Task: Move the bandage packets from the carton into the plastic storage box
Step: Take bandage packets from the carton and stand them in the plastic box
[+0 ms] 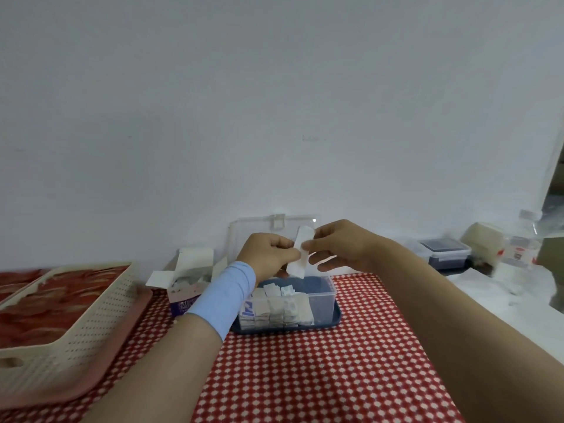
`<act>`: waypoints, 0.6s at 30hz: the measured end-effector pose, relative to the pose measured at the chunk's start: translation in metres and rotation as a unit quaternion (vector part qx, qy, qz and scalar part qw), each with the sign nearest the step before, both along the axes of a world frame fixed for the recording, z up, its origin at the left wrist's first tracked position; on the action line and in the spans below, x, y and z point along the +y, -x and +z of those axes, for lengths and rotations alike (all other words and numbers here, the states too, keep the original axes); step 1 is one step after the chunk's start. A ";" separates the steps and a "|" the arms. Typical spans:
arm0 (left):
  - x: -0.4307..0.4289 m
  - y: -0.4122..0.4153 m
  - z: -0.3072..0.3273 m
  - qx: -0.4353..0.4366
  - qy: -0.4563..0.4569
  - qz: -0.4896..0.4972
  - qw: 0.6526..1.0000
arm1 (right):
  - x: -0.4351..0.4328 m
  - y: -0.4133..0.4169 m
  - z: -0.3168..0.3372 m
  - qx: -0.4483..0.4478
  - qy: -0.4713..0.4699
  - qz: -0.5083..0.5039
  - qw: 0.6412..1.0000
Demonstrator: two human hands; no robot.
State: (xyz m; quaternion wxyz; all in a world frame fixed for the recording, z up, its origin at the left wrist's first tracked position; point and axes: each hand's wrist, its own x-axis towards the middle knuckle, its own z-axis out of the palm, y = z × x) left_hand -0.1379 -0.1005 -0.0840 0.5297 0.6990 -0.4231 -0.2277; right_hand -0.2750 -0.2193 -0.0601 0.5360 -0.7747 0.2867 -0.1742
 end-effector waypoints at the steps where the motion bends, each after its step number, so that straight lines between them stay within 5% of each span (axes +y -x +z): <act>1: -0.003 -0.001 -0.004 0.000 -0.003 -0.001 1.000 | -0.002 -0.003 -0.002 0.016 0.005 -0.002 1.000; 12: -0.012 -0.038 -0.035 -0.100 -0.075 -0.068 0.990 | -0.003 -0.035 -0.021 0.132 0.079 -0.066 0.986; 18: -0.002 -0.055 -0.049 -0.358 -0.294 -0.105 0.880 | -0.003 -0.049 -0.030 0.249 0.161 -0.087 0.951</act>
